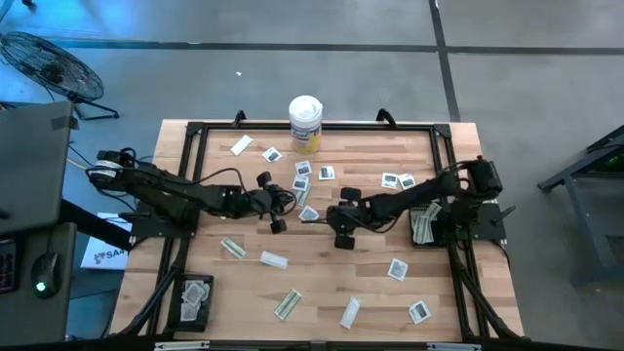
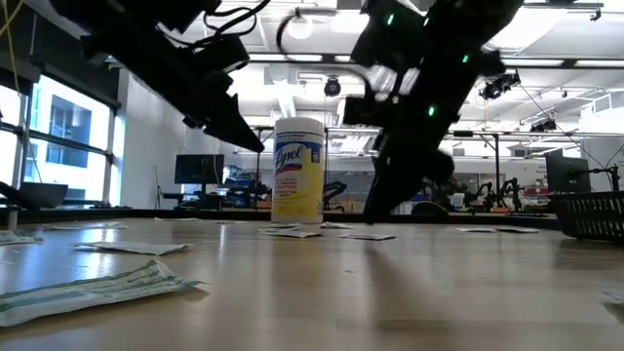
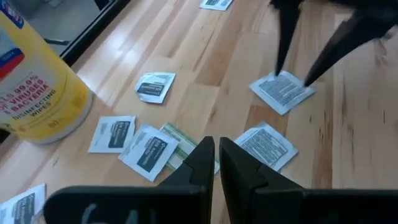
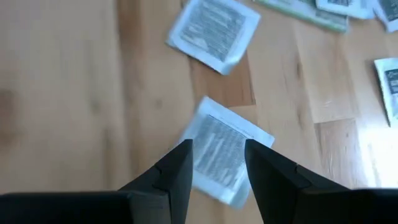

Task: Pick & Place First Aid Supplies
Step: Put the white towelette sachet into the left black bin

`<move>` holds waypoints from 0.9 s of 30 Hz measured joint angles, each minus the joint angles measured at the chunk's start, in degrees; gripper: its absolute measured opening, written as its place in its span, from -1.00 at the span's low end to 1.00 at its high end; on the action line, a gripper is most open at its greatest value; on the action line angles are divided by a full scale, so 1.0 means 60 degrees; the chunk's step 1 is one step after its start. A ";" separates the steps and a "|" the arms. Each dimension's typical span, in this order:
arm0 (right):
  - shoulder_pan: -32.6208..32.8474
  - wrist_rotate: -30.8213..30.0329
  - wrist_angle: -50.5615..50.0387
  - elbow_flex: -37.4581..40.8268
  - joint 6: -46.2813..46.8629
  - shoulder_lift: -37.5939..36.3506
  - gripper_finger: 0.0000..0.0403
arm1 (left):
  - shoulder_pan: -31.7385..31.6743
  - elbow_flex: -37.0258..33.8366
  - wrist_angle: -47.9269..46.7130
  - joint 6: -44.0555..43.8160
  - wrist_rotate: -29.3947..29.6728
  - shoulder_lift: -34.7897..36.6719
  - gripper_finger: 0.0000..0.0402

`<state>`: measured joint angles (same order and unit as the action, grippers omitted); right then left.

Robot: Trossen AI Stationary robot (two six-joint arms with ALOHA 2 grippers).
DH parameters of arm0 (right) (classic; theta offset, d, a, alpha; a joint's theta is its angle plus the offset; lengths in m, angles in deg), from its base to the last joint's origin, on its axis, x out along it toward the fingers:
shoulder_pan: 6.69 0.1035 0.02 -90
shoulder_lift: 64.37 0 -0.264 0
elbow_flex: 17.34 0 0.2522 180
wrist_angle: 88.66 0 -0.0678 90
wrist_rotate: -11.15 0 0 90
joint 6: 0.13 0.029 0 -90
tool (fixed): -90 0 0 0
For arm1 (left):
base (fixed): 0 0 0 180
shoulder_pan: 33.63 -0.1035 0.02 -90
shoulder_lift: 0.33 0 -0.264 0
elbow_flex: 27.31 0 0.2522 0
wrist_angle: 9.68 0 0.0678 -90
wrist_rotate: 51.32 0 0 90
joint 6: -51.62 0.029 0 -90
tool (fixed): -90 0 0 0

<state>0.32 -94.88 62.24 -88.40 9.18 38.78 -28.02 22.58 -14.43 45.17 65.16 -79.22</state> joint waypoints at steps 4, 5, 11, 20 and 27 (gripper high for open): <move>0.0494 -0.0009 -0.0144 -0.0002 0.0628 -0.0127 -0.30 | 0.0000 -0.0563 0.0964 -0.0008 -0.0002 -0.0007 -0.89; 0.0622 -0.0036 -0.0152 -0.0002 0.0747 -0.0126 -0.30 | 0.0000 -0.0686 0.1230 -0.0015 -0.0009 -0.0007 -0.89; 0.1034 -0.1192 0.0071 0.0018 0.1806 0.0080 -0.30 | 0.0000 -0.1015 0.1613 -0.0184 -0.0069 -0.0007 -0.89; 0.0750 -0.0804 0.0217 0.0009 0.2719 0.0520 -0.30 | 0.0000 -0.1025 0.1542 -0.0135 -0.0077 -0.0007 -0.89; 0.0750 -0.0885 0.0204 -0.0013 0.2730 0.0741 -0.30 | 0.0000 -0.1025 0.1482 -0.0146 -0.0193 -0.0007 -0.89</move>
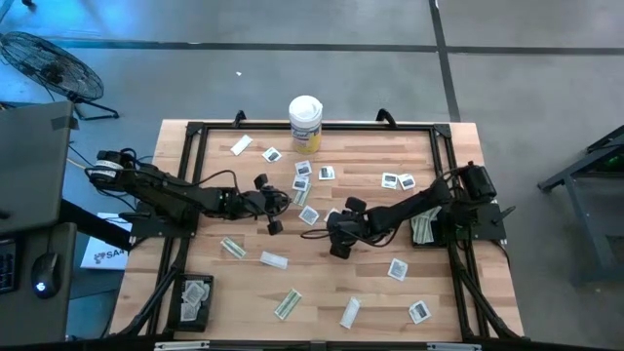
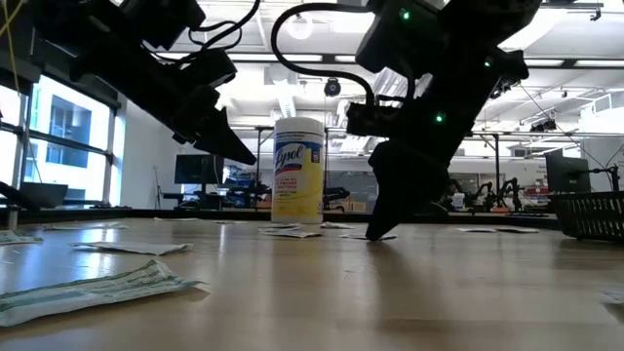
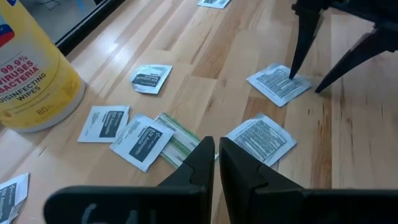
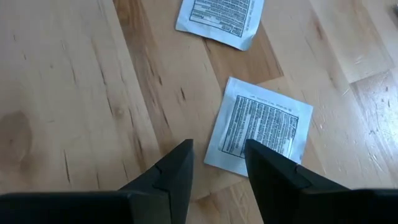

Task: Pick & Place First Aid Supplies
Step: Put the white towelette sachet into the left black bin

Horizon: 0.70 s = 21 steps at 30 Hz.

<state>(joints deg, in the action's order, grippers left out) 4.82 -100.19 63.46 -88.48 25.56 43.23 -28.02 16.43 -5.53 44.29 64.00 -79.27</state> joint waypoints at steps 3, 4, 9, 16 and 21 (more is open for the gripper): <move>0.0004 -0.0189 -0.0070 0.0000 -0.0009 0.0004 -0.30 | 0.0000 0.0000 -0.0001 -0.0002 -0.0053 0.0000 -0.89; 0.0004 -0.0298 -0.0102 0.0000 -0.0037 0.0011 -0.30 | 0.0000 0.0000 -0.0005 -0.0002 -0.0062 0.0000 -0.89; 0.0048 -0.0405 -0.0102 0.0000 -0.0188 0.0000 -0.30 | 0.0000 0.0000 -0.0011 -0.0006 -0.0062 0.0000 -0.89; 0.0301 -0.0721 -0.0098 -0.0036 0.0001 0.0000 -0.31 | 0.0000 0.0000 -0.0011 -0.0075 -0.0062 0.0000 -0.89; 0.0161 -0.0442 0.0065 0.0098 0.0695 0.0004 -0.39 | 0.0004 0.0000 -0.0011 -0.0111 -0.0091 0.0000 -0.89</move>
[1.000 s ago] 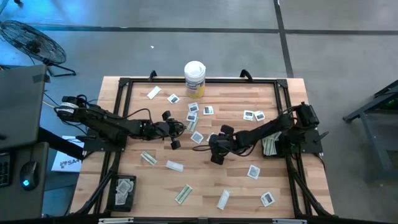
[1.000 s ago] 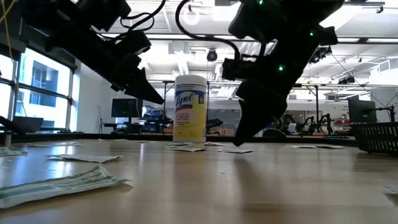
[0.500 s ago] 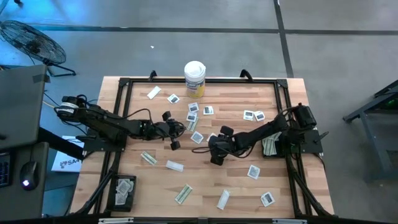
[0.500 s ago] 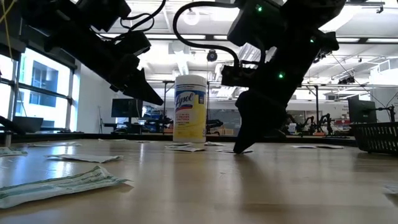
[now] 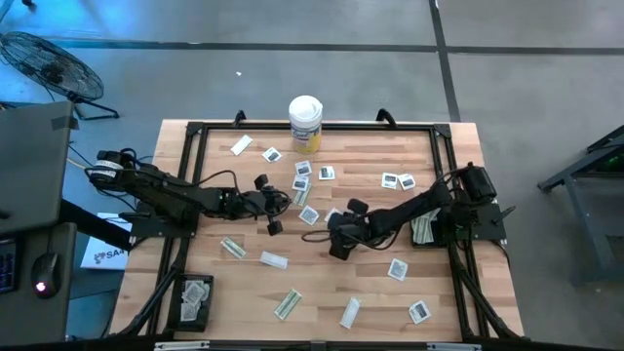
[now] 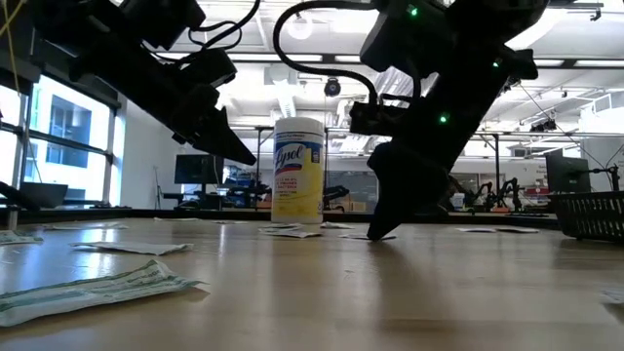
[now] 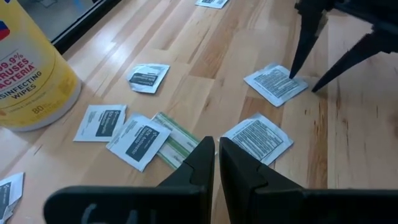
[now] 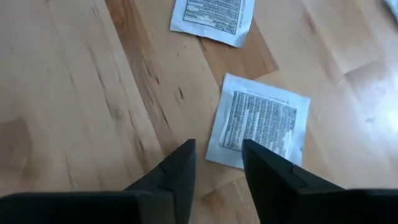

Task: Pick & Place First Aid Supplies
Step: Put the white towelette sachet into the left black bin

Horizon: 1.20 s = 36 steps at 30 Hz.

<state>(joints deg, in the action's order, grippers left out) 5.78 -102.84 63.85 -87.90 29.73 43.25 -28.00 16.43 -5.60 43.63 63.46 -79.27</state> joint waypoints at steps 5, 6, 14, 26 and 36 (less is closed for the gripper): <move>-0.0346 0.0670 0.0643 0.0470 0.0289 -0.0040 -0.57 | 0.0000 0.0000 -0.0004 0.0000 -0.0081 0.0000 -0.89; -0.0401 0.0722 0.0778 0.0574 0.0276 -0.0037 -0.60 | 0.0000 0.0000 -0.0004 -0.0004 -0.0081 0.0000 -0.89; -0.0768 0.0937 0.1427 0.1220 0.0126 -0.0062 -0.84 | 0.0000 0.0000 0.0092 -0.0008 -0.0379 0.0000 -0.89; -0.0670 0.1179 0.1872 0.1260 -0.0305 -0.0521 -0.99 | 0.0113 -0.0018 0.0475 0.0365 -0.1333 -0.0002 -0.89; -0.0245 0.3347 0.3301 0.1265 -0.0932 -0.1260 -1.00 | 0.1148 -0.0437 0.1820 0.1742 -0.2776 -0.0248 -0.89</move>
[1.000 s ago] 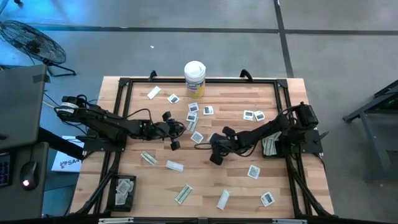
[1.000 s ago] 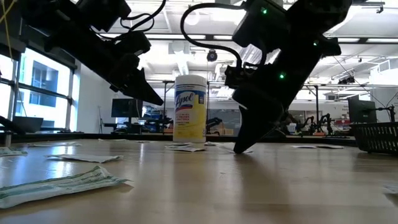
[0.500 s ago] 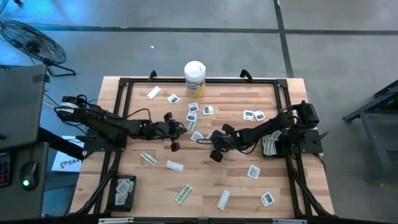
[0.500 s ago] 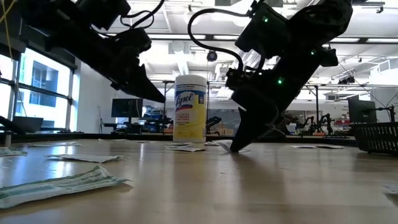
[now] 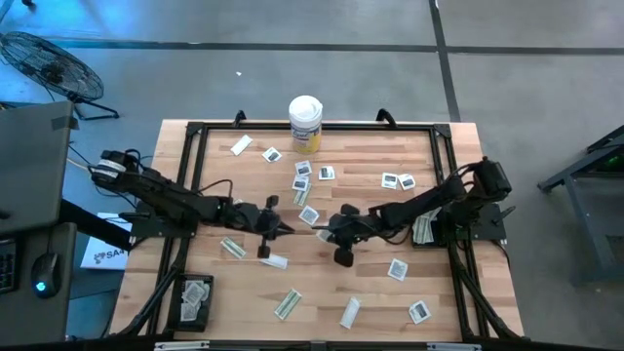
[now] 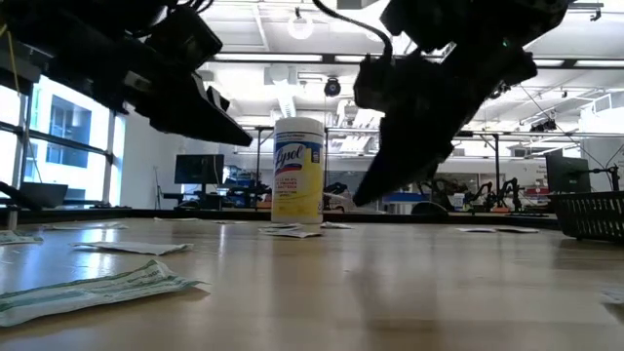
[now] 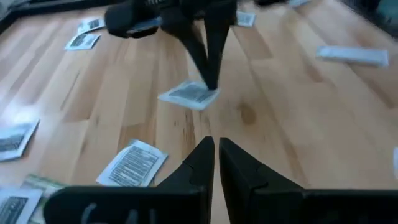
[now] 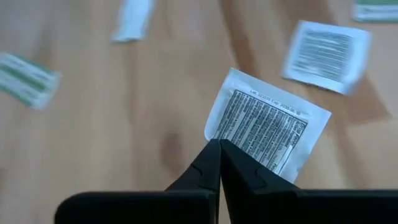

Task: Pick & Place First Aid Supplies
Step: Put the white towelette sachet into the left black bin

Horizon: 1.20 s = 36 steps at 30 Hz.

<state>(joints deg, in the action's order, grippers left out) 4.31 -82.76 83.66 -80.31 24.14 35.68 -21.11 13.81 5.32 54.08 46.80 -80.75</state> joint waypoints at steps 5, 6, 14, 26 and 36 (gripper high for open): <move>0.0000 0.0594 0.0727 -0.0007 -0.0077 -0.0015 -1.00 | 0.0313 0.0261 0.0607 0.1207 0.0104 -0.0708 -0.89; 0.0000 0.0672 0.0774 -0.0004 -0.0115 -0.0015 -1.00 | 0.0319 0.0343 0.0541 0.1376 0.0176 -0.0866 -0.87; -0.0022 0.1003 0.0668 -0.0018 0.0046 -0.0018 -1.00 | 0.0316 0.0999 0.0311 0.3011 0.1806 -0.1917 -0.41; -0.0015 0.1653 0.0744 -0.0025 0.0204 -0.0036 -1.00 | 0.1015 0.1387 0.0129 0.5263 0.1801 -0.1945 0.18; -0.0022 0.1754 0.1147 -0.0029 0.0166 -0.0040 -1.00 | 0.1107 0.1392 -0.0002 0.5551 0.1742 -0.1945 0.20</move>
<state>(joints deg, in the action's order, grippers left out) 4.18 -72.24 90.54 -80.48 25.13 35.44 -14.47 22.15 5.31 87.38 57.25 -92.42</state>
